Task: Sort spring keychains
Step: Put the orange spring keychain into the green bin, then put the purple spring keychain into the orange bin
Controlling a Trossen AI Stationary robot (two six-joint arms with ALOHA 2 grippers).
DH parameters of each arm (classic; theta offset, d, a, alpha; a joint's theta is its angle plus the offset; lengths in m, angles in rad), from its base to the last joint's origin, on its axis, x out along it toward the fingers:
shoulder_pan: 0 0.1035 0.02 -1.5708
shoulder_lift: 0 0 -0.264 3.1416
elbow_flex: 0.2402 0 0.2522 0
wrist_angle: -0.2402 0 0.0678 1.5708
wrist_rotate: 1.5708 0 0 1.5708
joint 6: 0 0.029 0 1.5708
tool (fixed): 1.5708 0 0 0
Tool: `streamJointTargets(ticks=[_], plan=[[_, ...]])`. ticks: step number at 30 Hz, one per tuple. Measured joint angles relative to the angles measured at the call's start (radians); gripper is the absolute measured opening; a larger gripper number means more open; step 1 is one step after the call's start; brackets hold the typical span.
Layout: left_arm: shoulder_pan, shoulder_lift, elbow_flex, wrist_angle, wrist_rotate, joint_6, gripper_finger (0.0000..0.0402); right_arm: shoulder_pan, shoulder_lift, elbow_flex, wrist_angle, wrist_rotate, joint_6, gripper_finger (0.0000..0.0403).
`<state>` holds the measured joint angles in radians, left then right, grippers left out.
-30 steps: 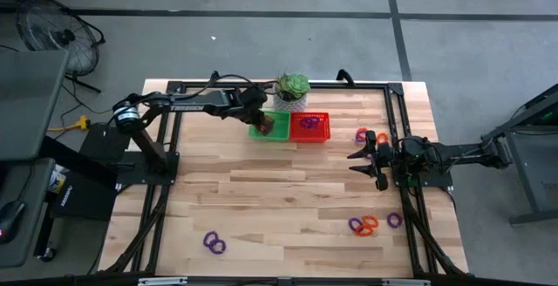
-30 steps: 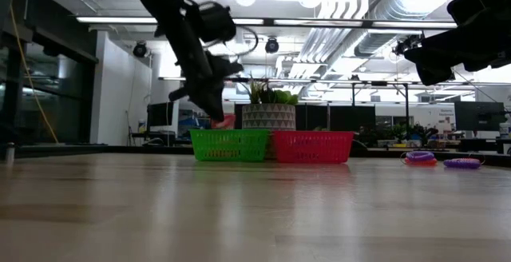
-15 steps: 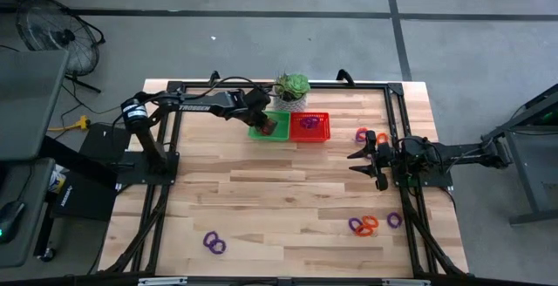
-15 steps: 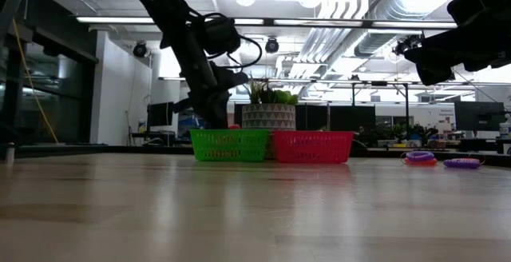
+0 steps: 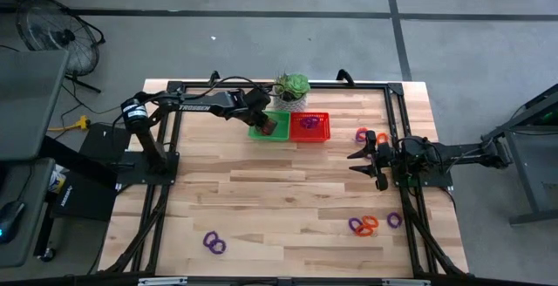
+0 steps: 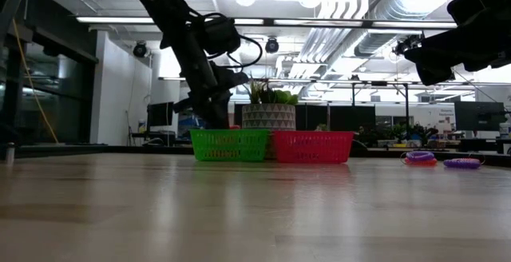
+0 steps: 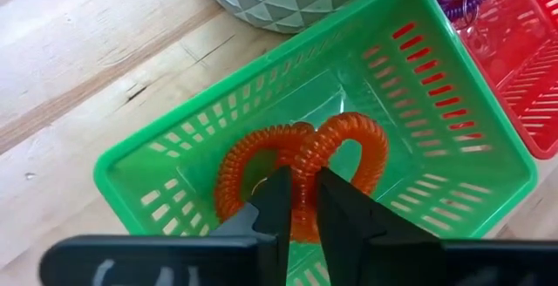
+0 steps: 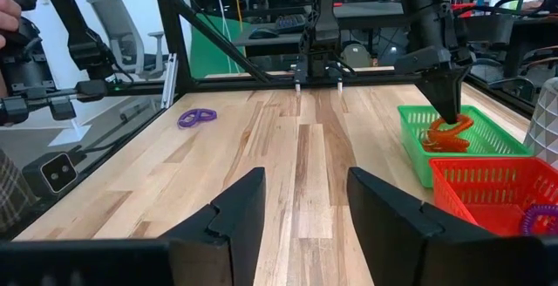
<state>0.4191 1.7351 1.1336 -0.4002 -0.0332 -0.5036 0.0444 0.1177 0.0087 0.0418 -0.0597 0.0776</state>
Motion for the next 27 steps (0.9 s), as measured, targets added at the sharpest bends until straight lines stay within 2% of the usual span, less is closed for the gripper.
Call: streamJointTargets(ticks=[9,14,20,27], plan=[[-0.009,0.0,0.0,0.001,-0.003,0.009,0.0134,0.0,0.0,0.0,0.0,0.0,0.0,0.016],[-0.028,0.0,0.0,0.001,-0.003,0.032,0.0148,0.0,0.0,0.0,0.0,0.0,0.0,0.0156],[-0.043,-0.067,0.003,-0.045,-0.067,0.052,0.0121,0.0,0.0,0.0,0.0,0.0,0.0,0.0161],[-0.076,-0.192,0.001,-0.185,-0.141,0.113,0.005,0.0,0.0,0.0,0.0,0.0,0.0,0.016]])
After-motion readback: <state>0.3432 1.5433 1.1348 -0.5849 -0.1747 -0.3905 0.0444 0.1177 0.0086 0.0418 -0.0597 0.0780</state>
